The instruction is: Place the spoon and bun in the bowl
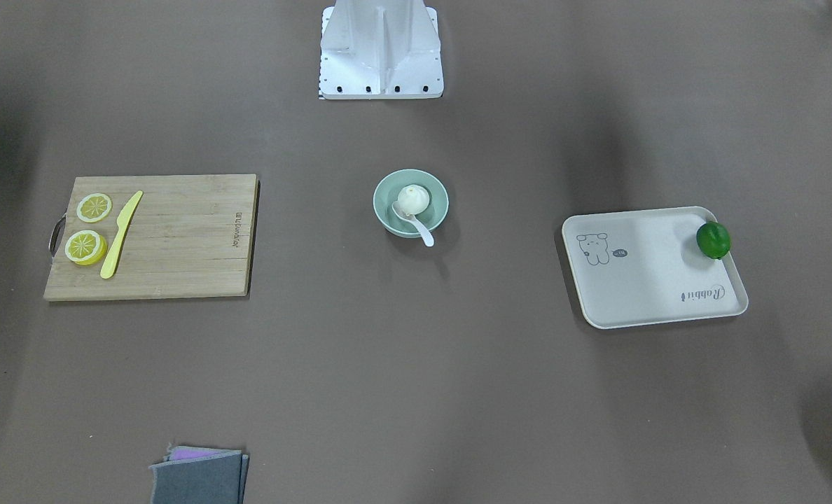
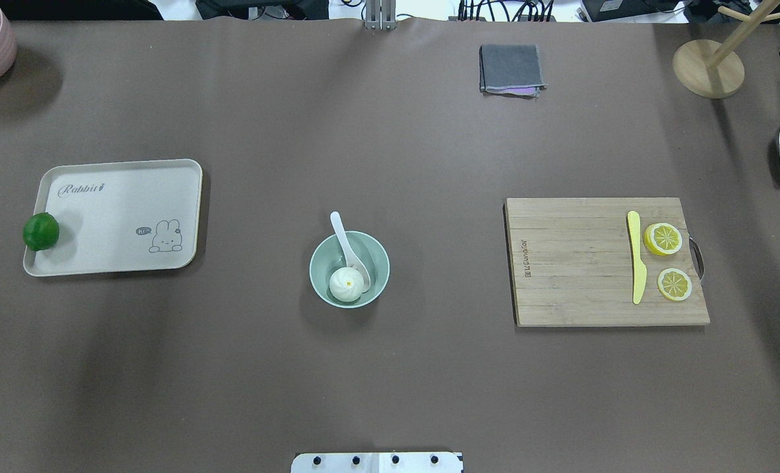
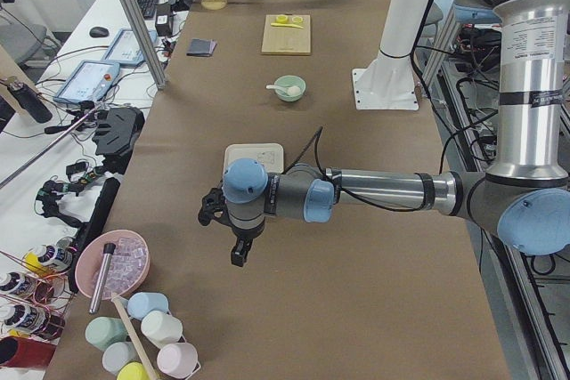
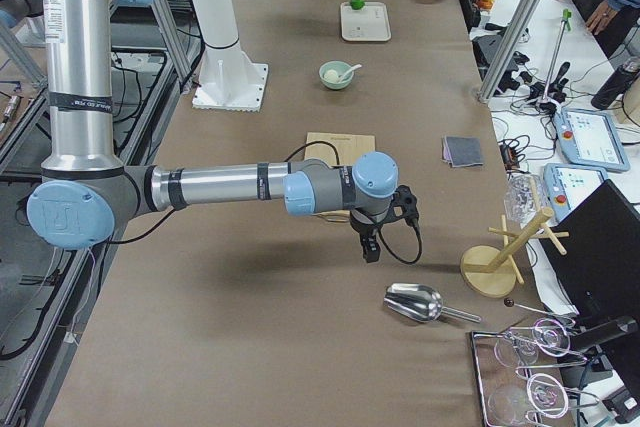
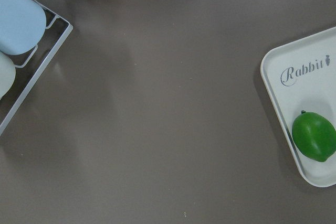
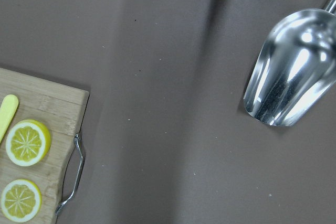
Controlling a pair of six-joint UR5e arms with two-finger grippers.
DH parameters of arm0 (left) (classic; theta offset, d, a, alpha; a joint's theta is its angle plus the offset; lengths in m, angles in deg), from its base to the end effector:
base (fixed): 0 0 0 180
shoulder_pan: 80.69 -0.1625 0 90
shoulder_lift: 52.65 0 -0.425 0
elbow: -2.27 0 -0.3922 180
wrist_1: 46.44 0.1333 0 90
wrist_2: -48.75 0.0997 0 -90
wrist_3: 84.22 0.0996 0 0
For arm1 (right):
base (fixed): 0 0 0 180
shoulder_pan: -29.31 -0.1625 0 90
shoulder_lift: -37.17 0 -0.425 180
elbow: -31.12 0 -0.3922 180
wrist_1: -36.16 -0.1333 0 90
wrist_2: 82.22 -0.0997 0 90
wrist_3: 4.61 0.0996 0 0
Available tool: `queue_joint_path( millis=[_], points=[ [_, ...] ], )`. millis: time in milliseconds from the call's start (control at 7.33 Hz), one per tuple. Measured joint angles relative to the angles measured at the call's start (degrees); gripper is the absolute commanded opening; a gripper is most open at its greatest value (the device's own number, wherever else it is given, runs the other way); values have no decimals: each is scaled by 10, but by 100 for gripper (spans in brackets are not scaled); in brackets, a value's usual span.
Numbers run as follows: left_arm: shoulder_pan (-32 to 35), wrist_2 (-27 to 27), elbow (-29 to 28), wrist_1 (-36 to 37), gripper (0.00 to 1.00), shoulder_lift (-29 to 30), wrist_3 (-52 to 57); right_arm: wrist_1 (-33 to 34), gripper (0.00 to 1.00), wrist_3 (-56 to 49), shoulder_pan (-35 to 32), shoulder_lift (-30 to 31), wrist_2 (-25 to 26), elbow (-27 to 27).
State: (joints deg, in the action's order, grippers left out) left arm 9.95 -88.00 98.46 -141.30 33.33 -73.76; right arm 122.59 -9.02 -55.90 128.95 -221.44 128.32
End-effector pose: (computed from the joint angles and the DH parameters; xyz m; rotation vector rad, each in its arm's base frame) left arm -0.0660 -0.4687 0.6271 0.1944 0.8014 0.2116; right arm 0.0171 -0.4890 0.5989 0.1446 -0.8594 -0.2177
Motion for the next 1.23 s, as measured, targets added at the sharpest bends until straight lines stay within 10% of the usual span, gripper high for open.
queue_joint_path(
  millis=[1227],
  points=[
    [1,30,7,-1,98,-33,1,1,100,-74,-59,40,0,6]
  ],
)
